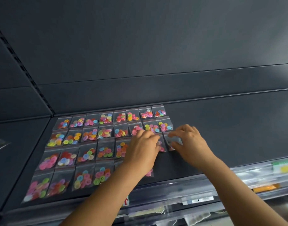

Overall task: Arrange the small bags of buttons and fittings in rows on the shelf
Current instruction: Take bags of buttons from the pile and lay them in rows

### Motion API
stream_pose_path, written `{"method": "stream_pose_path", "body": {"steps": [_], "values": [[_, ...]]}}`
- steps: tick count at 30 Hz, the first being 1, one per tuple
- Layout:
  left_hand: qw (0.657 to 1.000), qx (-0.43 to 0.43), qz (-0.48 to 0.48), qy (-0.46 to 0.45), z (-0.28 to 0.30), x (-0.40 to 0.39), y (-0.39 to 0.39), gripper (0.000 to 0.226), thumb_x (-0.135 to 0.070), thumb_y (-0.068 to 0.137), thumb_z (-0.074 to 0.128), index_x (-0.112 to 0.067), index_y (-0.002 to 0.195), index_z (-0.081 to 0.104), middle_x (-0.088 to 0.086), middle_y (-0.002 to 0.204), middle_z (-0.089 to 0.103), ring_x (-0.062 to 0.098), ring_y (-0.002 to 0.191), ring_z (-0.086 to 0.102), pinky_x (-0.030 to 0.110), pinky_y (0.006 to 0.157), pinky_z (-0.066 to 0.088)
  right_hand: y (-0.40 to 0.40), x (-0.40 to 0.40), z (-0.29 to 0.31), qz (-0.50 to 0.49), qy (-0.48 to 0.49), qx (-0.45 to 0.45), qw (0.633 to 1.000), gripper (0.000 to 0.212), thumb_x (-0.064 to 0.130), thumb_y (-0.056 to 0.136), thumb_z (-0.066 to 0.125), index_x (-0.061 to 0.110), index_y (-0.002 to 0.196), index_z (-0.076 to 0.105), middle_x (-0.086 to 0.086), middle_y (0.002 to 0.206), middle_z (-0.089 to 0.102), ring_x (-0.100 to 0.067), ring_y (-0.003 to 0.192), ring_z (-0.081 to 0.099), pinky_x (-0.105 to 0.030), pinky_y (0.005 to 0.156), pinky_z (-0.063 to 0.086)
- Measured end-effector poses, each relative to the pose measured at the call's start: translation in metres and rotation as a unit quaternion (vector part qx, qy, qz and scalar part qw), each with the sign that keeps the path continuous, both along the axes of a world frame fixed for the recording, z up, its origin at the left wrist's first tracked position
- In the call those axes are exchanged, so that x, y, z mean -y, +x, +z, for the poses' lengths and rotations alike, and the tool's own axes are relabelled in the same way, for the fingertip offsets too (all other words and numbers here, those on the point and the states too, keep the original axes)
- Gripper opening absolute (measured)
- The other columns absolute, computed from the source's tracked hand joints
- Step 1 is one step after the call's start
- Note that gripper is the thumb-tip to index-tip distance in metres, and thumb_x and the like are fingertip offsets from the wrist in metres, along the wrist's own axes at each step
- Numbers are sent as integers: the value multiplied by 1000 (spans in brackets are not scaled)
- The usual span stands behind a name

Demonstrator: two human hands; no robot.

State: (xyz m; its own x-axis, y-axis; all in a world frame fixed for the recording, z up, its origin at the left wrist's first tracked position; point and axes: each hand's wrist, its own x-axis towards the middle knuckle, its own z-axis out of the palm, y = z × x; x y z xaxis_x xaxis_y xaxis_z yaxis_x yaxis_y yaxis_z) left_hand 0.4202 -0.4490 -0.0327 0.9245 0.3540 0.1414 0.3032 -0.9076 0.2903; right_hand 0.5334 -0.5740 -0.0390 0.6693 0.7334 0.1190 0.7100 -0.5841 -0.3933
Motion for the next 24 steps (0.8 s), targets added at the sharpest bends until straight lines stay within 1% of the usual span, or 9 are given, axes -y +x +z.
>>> {"method": "stream_pose_path", "body": {"steps": [3, 5, 10, 13, 15, 17, 21, 24], "values": [[999, -27, -16, -16, -3, 0, 2, 37, -27, 99, 45, -19, 135, 52, -6, 136, 50, 15, 126, 39, 28, 104, 32, -2, 0, -4, 37, -38, -2, 999, 26, 26, 90, 58, 26, 115, 65, 1, 125, 55, -22, 113, 48, -29, 95, 38], [999, -35, -12, -20, -6, 0, 3, 37, -27, 98, 46, -20, 135, 52, -6, 135, 52, 15, 125, 41, 30, 103, 37, -2, 0, -4, 37, -47, -12, 998, 28, 26, 91, 55, 27, 118, 63, 2, 127, 54, -22, 115, 48, -28, 97, 37], [999, -38, -6, -17, -8, 2, 5, 36, -28, 97, 49, -20, 131, 55, -5, 130, 56, 17, 120, 45, 34, 99, 41, 0, -2, 0, 42, -58, -17, 997, 30, 26, 92, 54, 27, 120, 62, 2, 129, 52, -20, 116, 46, -24, 96, 35], [999, -38, -9, -11, -6, 3, 4, 37, -29, 97, 49, -18, 132, 54, -3, 131, 55, 17, 120, 44, 32, 100, 40, -1, -3, 3, 32, -60, -19, 997, 29, 26, 91, 56, 26, 119, 63, 1, 128, 53, -21, 115, 46, -27, 95, 39], [1000, -28, 0, -5, -3, 2, 2, 39, -31, 97, 49, -18, 134, 51, -4, 133, 54, 16, 121, 44, 30, 100, 40, -3, -6, 5, 28, -57, -11, 998, 30, 27, 90, 58, 25, 119, 62, 0, 129, 53, -21, 116, 46, -29, 93, 41], [1000, -18, 16, 7, 2, 0, -2, 44, -34, 97, 48, -19, 138, 46, -3, 137, 51, 17, 125, 44, 30, 102, 38, -6, -12, 8, 32, -56, -4, 998, 37, 29, 90, 59, 24, 126, 57, 1, 133, 50, -20, 120, 44, -28, 94, 40], [998, -7, 62, 23, 12, -14, -21, 52, -37, 97, 47, -21, 145, 35, -3, 145, 43, 16, 133, 38, 30, 109, 31, -19, -32, 15, 73, -49, 14, 996, 49, 37, 91, 56, 23, 137, 46, 4, 141, 44, -18, 128, 40, -29, 102, 35], [994, -19, 100, 40, 16, -32, -44, 55, -40, 97, 44, -22, 147, 29, -4, 148, 38, 16, 137, 32, 31, 113, 25, -34, -55, 19, 110, -54, 25, 992, 54, 39, 92, 52, 23, 142, 38, 4, 146, 39, -18, 133, 35, -31, 109, 29]]}}
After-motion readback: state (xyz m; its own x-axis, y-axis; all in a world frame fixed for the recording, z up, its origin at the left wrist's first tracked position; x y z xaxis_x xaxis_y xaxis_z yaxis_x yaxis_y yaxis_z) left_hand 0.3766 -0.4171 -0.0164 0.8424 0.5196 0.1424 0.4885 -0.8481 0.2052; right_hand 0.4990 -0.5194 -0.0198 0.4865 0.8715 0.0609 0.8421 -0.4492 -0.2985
